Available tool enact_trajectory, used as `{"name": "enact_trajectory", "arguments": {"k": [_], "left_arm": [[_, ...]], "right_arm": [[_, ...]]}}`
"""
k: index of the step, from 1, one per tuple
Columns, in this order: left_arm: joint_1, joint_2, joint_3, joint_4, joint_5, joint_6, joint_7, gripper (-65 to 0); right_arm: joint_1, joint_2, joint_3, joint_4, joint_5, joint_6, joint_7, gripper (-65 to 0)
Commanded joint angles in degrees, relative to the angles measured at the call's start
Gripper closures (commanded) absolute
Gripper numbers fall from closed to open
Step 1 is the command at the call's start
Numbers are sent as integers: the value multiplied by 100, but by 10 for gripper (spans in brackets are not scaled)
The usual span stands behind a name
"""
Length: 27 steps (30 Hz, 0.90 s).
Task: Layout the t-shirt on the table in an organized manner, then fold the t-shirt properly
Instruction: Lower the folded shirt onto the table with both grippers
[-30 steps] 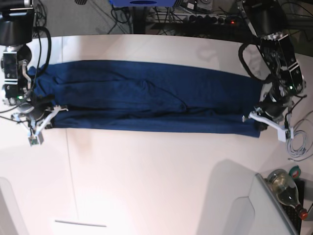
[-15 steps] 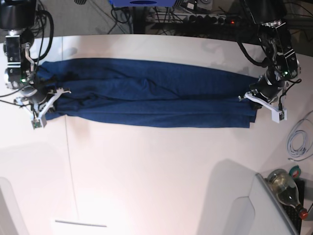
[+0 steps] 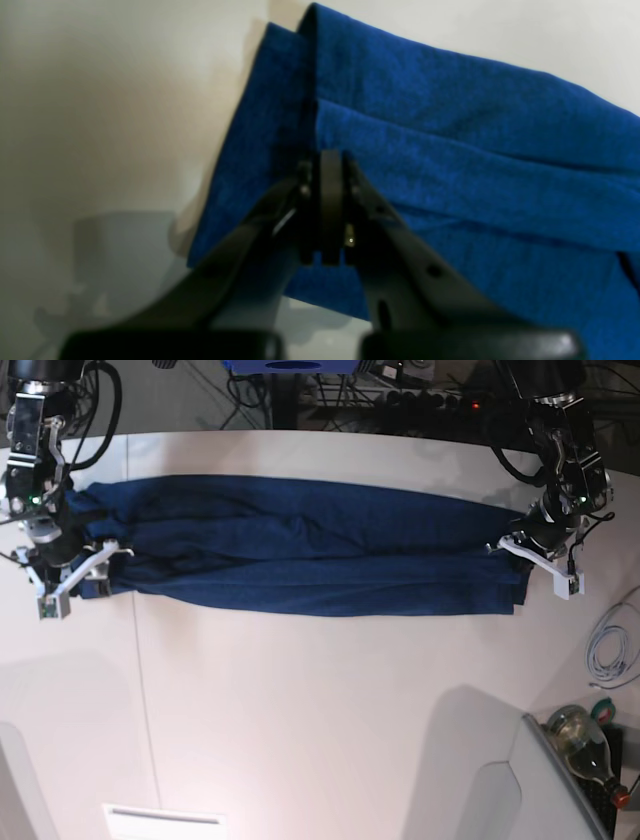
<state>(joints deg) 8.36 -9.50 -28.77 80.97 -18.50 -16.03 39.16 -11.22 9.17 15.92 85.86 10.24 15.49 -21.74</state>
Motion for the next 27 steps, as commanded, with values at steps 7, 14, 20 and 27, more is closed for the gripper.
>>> {"name": "enact_trajectory", "arguments": {"k": [7, 14, 20, 27], "left_arm": [[4, -57, -19, 92, -36, -1, -105, 0], [4, -66, -19, 75, -36, -1, -105, 0], [12, -66, -19, 75, -36, -1, -105, 0], [12, -66, -19, 75, -36, -1, -105, 0]], "right_arm": [[1127, 125, 3, -1145, 9, 29, -468, 0], [1487, 318, 38, -2191, 0, -6, -451, -6], [1487, 406, 47, -2551, 0, -691, 33, -6], [1452, 389, 47, -2402, 18, -1131, 147, -6]]}}
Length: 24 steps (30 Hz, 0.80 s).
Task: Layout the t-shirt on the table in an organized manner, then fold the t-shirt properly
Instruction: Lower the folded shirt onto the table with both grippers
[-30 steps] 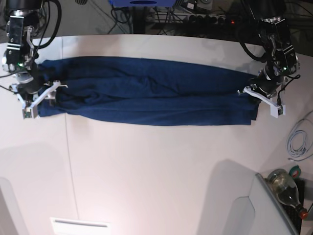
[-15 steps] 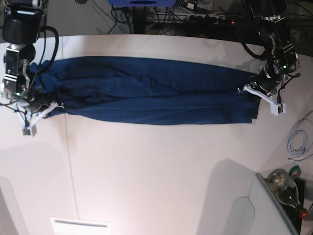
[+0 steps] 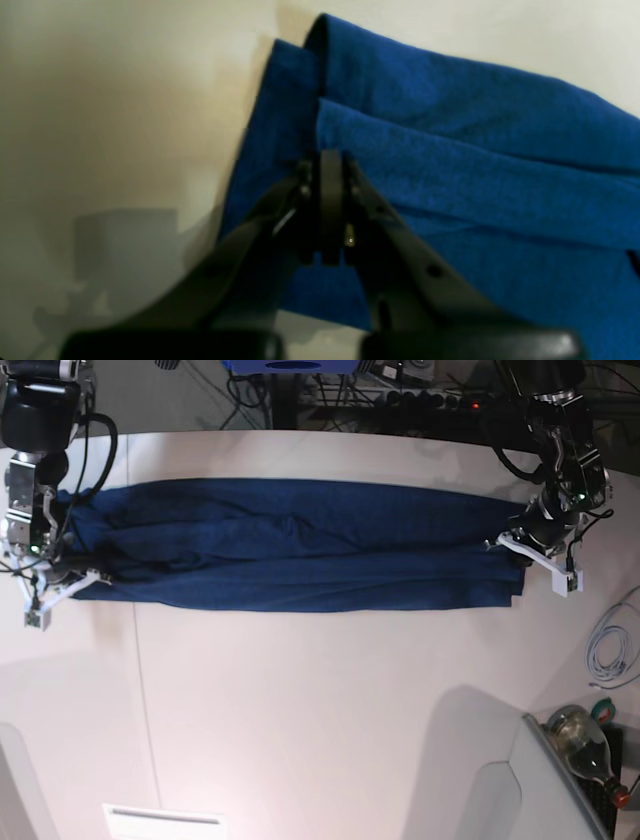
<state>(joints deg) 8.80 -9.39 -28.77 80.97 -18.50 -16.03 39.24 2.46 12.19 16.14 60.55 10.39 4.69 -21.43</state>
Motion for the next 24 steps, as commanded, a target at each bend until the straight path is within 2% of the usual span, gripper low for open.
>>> {"name": "enact_trajectory", "arguments": {"k": [1, 5, 9, 15, 20, 24], "left_arm": [[-40, -77, -19, 75, -36, -1, -113, 0], [-49, -77, -19, 127, -36, -1, -113, 0], [-49, -77, -19, 127, -36, -1, -113, 0], [-75, -77, -19, 127, -36, -1, -113, 0], [-84, -77, -19, 127, -36, -1, -113, 0], [-84, -77, -19, 127, -36, -1, -113, 0]], "right_arm": [[22, 69, 25, 243, 2, -51, 134, -6], [-356, -45, 8, 1070, 20, -51, 495, -6], [-663, -150, -71, 1993, 2, -51, 389, -6], [-620, -142, -977, 1905, 2, -51, 161, -6], [-734, -150, -1100, 1835, 11, -51, -288, -6], [-1226, -142, -1065, 2336, 20, -51, -314, -6]]}}
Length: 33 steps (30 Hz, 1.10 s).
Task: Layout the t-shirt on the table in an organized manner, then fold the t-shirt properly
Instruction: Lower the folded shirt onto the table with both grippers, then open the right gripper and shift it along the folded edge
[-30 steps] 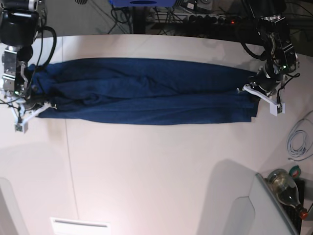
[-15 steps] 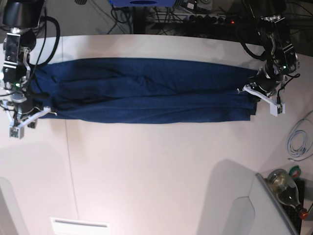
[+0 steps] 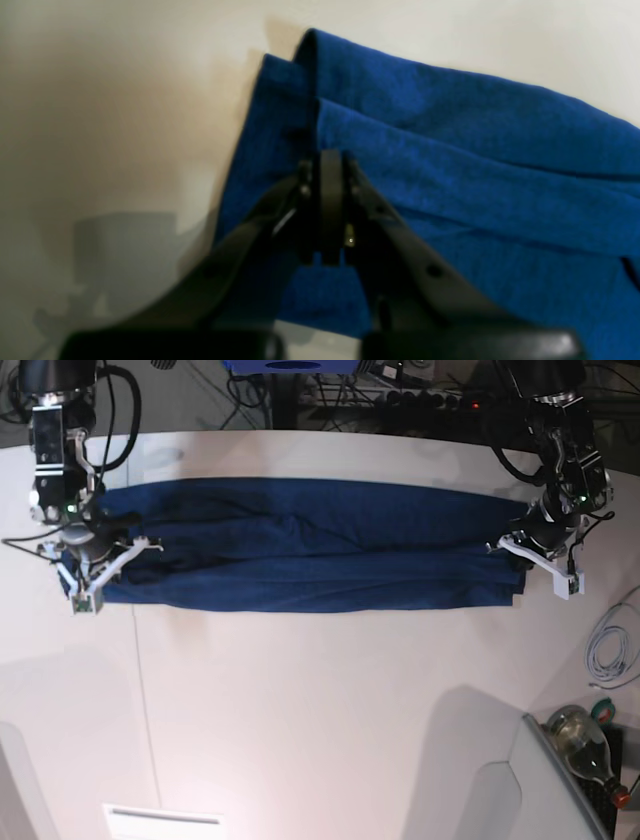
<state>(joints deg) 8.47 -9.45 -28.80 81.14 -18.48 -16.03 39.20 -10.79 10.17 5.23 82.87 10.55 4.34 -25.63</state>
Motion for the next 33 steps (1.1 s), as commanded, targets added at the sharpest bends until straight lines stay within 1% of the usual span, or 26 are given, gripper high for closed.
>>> {"name": "enact_trajectory", "arguments": {"k": [1, 7, 11, 13, 14, 16, 19, 22, 27, 33], "left_arm": [[-51, -70, -17, 110, -38, -1, -109, 0], [-51, -70, -17, 110, -38, -1, -100, 0], [-60, -70, -17, 110, -38, -1, -100, 0], [-60, -70, -17, 110, -38, -1, -100, 0], [-60, -70, -17, 110, -38, -1, -100, 0], [-60, -70, -17, 110, -38, -1, -91, 0], [-51, -70, -17, 110, -38, -1, -91, 0], [-51, -70, -17, 110, -38, -1, -91, 0], [-51, -79, -17, 110, -38, -1, -91, 0], [-51, -79, -17, 110, -38, -1, -91, 0]], "right_arm": [[19, 68, 35, 166, 5, -16, 97, -6], [-200, 77, 44, 218, 5, -16, 79, -6], [-306, 77, 52, 781, 5, -43, 79, -6], [-253, 59, 8, 974, 5, -43, 79, -6], [-69, 59, -18, 974, -4, -25, 79, -6], [327, 51, -176, 632, -13, -25, -17, -6], [1083, 68, -537, -335, -13, -25, -158, -6], [1382, 68, -669, -1039, -13, -25, -176, -6], [951, 51, -669, -898, -4, -25, -176, -6], [397, 51, -633, -388, 5, -25, -158, -6]]}}
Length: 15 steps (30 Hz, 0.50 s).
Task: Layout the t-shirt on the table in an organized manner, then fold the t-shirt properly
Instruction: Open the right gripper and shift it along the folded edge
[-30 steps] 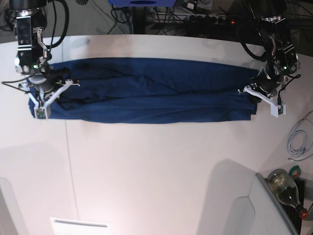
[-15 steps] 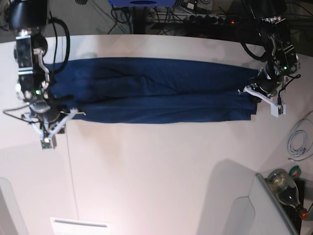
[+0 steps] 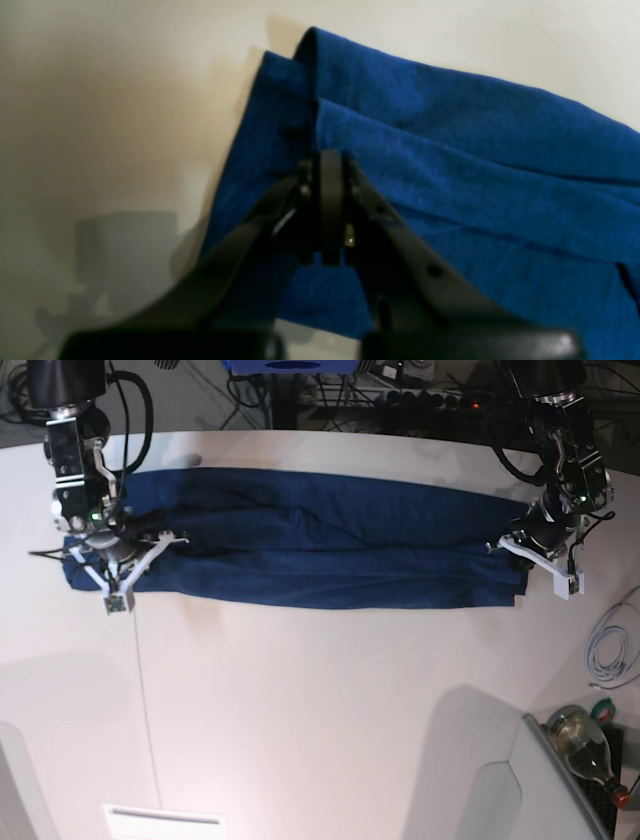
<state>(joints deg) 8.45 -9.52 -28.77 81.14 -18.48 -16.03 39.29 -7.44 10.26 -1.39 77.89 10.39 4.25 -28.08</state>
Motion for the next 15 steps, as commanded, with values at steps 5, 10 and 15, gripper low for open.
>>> {"name": "enact_trajectory", "arguments": {"k": [5, 10, 15], "left_arm": [[-58, -72, -19, 110, -38, -1, -100, 0], [-58, -72, -19, 110, -38, -1, -100, 0], [-67, -72, -19, 119, -38, -1, -100, 0]], "right_arm": [[-245, 42, 38, 752, 11, -16, 87, -6], [-280, 42, 38, 708, 11, -16, 87, -6], [-280, 42, 38, 400, 11, -16, 87, -6]]}}
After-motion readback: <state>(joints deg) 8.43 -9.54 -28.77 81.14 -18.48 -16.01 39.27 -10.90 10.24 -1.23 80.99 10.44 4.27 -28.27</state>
